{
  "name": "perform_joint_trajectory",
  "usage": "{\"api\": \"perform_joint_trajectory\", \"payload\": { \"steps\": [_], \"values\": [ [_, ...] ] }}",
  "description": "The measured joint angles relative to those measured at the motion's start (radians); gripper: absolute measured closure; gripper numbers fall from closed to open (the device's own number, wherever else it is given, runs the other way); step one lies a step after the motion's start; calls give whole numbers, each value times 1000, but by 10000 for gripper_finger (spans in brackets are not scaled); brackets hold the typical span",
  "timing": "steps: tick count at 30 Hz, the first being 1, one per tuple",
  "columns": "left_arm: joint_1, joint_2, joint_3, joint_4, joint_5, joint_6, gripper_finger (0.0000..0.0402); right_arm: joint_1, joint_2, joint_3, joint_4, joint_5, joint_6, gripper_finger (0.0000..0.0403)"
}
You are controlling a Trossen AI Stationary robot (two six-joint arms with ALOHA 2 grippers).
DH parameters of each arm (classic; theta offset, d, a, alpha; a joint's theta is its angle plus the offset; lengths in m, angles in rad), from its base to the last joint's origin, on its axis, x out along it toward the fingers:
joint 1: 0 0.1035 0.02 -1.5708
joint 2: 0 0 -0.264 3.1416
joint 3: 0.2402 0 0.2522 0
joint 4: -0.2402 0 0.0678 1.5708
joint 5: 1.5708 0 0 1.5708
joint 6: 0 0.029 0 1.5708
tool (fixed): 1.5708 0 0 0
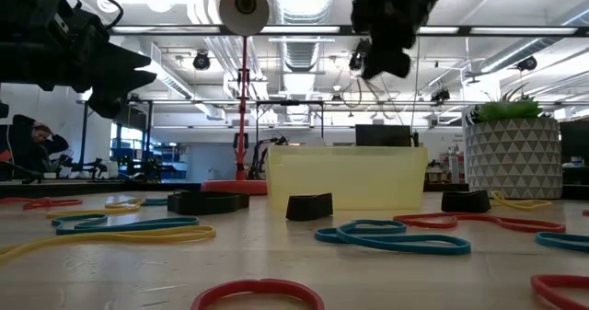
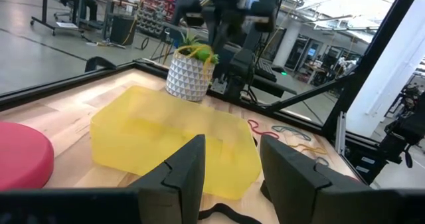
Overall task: Pick and place rubber bands into bin
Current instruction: Put the yellow rubber band into the yellow bin, then put the blue rubber band into the yellow bin
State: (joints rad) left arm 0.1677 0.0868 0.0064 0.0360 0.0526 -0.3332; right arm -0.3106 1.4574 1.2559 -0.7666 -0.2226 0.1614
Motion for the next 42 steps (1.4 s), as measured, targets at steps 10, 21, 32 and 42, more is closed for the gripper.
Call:
{"api": "perform_joint_trajectory", "payload": {
  "steps": [10, 21, 32, 42],
  "values": [
    [0, 0, 0, 0, 0, 0, 272, 54, 166, 86, 107, 165, 56, 379],
    [0, 2, 0, 0, 0, 0, 272, 83, 243, 217, -59, 216, -71, 212],
    [0, 16, 0, 165, -6, -108, 272, 110, 213, 294, -55, 223, -14, 160],
    [0, 21, 0, 729, -126, -367, 272, 137, 213, 292, -66, 223, 128, 176]
  ]
}}
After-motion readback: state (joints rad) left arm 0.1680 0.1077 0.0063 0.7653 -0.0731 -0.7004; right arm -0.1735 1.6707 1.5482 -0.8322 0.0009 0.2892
